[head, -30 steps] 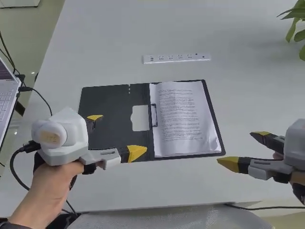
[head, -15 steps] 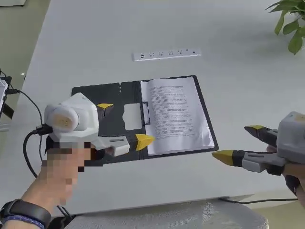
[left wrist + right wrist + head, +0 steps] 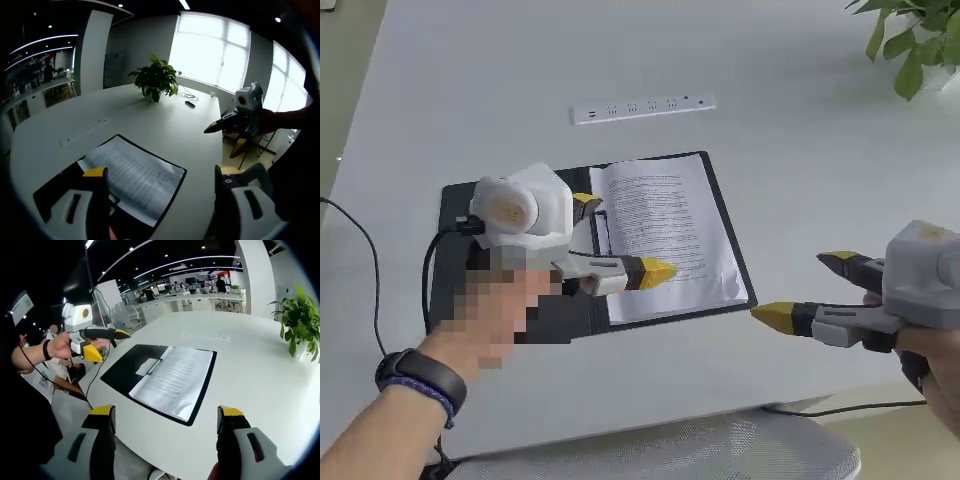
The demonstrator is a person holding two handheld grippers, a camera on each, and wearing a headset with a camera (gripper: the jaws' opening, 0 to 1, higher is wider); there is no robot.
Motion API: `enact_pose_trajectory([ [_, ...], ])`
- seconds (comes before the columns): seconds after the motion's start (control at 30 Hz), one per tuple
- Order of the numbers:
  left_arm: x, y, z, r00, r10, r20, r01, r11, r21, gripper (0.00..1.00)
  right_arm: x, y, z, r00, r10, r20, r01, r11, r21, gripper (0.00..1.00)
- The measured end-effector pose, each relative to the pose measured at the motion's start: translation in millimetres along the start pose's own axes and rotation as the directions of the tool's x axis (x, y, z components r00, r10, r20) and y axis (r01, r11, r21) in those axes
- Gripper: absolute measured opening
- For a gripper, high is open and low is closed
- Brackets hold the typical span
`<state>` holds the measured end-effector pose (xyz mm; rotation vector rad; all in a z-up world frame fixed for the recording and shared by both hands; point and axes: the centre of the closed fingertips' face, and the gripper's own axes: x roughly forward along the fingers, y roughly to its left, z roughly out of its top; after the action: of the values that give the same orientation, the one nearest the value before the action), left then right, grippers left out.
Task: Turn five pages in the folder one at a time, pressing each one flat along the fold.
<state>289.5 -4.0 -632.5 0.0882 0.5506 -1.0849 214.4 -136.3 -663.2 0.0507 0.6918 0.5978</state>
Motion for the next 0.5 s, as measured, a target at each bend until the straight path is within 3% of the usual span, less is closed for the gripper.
enact_pose_trajectory([
  [0.13, 18.8, -6.9, 2.7, 0.9994, -0.034, -0.003, 0.034, 0.999, -0.002, 0.87, -1.3, -4.2, -1.4, 1.0000, -0.009, 0.003, 0.009, 1.000, 0.010, 0.83],
  [0.3, 45.7, -16.0, 10.3, 0.9969, -0.073, 0.029, 0.075, 0.995, -0.060, 0.84, -0.7, -5.2, -3.7, 0.9999, -0.010, 0.000, 0.010, 1.000, 0.015, 0.82],
  [0.5, 75.1, -26.8, 5.4, 0.9953, -0.096, 0.012, 0.097, 0.993, -0.063, 0.82, 1.9, -7.2, -7.2, 1.0000, -0.007, 0.003, 0.007, 1.000, 0.030, 0.82],
])
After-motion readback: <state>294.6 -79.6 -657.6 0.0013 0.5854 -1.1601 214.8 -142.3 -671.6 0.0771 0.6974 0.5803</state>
